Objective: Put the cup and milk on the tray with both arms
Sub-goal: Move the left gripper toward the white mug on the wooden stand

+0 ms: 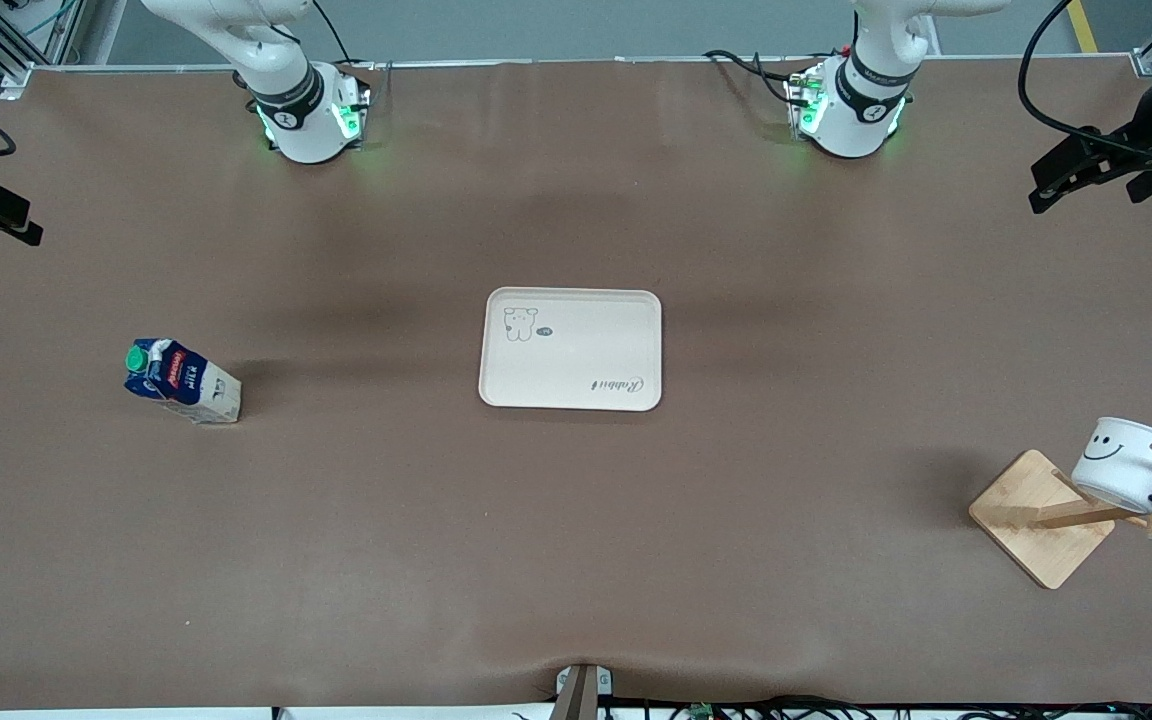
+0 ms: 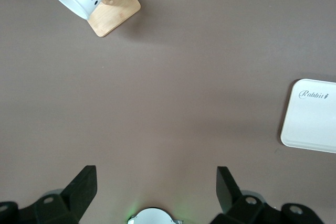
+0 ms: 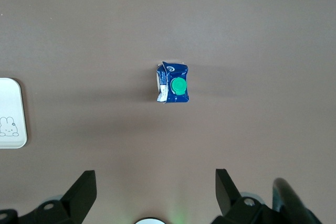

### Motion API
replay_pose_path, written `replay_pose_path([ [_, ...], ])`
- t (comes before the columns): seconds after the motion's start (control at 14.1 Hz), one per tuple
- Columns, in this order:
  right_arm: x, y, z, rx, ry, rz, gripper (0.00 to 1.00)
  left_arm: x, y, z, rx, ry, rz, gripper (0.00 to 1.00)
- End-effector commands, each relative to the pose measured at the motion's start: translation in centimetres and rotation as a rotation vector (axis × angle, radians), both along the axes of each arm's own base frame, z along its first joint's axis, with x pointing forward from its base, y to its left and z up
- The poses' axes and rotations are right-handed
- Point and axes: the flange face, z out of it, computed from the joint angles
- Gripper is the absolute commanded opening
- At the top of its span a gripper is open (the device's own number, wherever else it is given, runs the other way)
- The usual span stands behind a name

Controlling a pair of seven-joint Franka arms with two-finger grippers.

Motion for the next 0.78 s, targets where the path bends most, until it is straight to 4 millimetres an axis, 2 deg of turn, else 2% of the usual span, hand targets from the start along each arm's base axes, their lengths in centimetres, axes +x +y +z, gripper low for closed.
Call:
replay_pose_path([
  [0.0, -0.5, 0.0, 0.4, 0.008, -0.001, -0.016, 1.0, -0.2, 0.1, 0.5, -0.007, 0.005, -0.009, 1.0],
  [0.21, -0.4, -0.1, 0.3, 0.007, -0.001, -0.017, 1.0, -0.2, 0.7, 0.8, -0.009, 0.001, 0.003, 1.0],
  [0.28, -0.5, -0.1, 0.4, 0.008, -0.001, -0.017, 1.0, -0.1, 1.4, 1.6, -0.009, -0.018, 0.016, 1.0],
  [0.43, -0.4, -0.2, 0.3, 0.009, 0.001, -0.019, 1.0, 0.0, 2.8, 1.8, -0.011, -0.024, 0.039, 1.0],
  [0.64, -0.4, -0.2, 0.3, 0.008, 0.001, -0.019, 1.0, 0.7, 5.7, 1.4, -0.023, -0.041, 0.056, 1.0],
  [0.71, -0.4, -0.1, 0.2, 0.009, 0.005, -0.017, 1.0, 0.9, 7.7, 1.1, -0.03, -0.056, 0.062, 1.0],
])
